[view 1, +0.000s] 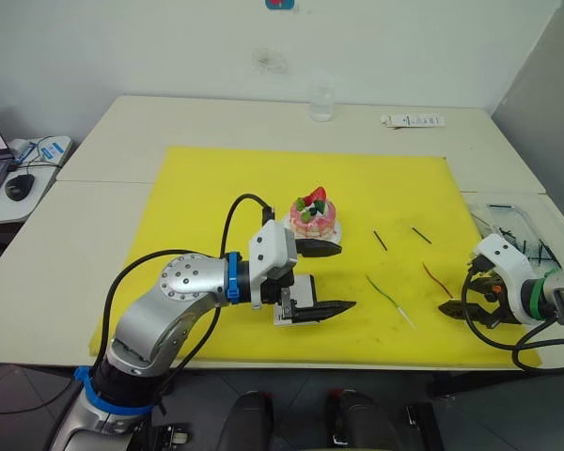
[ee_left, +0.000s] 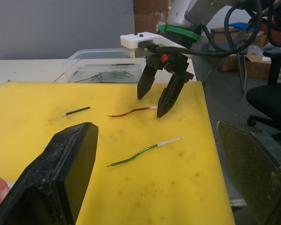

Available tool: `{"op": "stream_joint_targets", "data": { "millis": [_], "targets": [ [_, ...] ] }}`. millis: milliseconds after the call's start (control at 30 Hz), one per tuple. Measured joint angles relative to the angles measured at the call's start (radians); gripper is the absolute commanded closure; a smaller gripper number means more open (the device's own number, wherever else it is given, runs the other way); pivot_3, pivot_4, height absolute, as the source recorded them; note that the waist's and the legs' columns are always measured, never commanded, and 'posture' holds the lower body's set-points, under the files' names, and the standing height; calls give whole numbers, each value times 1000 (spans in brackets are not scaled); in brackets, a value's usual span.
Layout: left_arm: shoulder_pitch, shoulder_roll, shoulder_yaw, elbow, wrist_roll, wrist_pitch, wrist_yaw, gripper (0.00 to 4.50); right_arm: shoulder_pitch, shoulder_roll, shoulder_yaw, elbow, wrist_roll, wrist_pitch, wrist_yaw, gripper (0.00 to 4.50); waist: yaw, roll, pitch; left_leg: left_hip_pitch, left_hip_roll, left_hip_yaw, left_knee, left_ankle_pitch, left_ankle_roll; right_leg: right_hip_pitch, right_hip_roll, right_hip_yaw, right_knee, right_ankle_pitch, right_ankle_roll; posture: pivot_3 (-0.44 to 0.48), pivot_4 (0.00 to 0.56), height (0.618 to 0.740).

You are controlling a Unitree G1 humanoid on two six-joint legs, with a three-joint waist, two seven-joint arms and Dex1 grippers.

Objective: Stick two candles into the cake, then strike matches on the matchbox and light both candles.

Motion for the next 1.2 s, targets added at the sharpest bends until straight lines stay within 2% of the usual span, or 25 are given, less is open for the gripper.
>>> {"op": "stream_joint_targets", "data": {
  "millis": [333, 367, 967, 1033, 1200],
  "targets": [
    [-4, -6, -1, 0, 0, 0, 5, 0, -30, 19, 31, 16, -27, -24, 5, 4270, -1, 0, 0, 0, 0, 0, 0, 0, 0, 0, 1, 0, 0, 0, 0, 0, 150, 740],
    [-4, -6, -1, 0, 0, 0, 5, 0, -34, 19, 34, 18, -26, -24, 8, 4483, -1, 0, 0, 0, 0, 0, 0, 0, 0, 0, 1, 0, 0, 0, 0, 0, 150, 740],
    [-7, -6, -1, -2, -3, 33, 13, 0, -127, 36, 112, 100, -50, -20, 48, 4483, -7, 0, 0, 0, 0, 0, 0, 0, 0, 0, 1, 1, 0, 0, 0, 0, 150, 740],
    [-6, -11, 3, -4, -34, 68, 22, 0, -152, 67, 92, 109, -28, 1, 47, 4483, -9, 0, 0, 0, 1, 0, 0, 0, 0, 0, 1, 1, 1, 0, 0, 0, 150, 740],
    [13, -55, 48, -14, -192, 224, 97, 0, -249, 220, -91, 84, 122, 112, 35, 4483, -8, 0, 0, 0, 2, -3, 0, 0, 0, 0, 3, 1, 1, 0, 0, 0, 150, 740]
  ]
}}
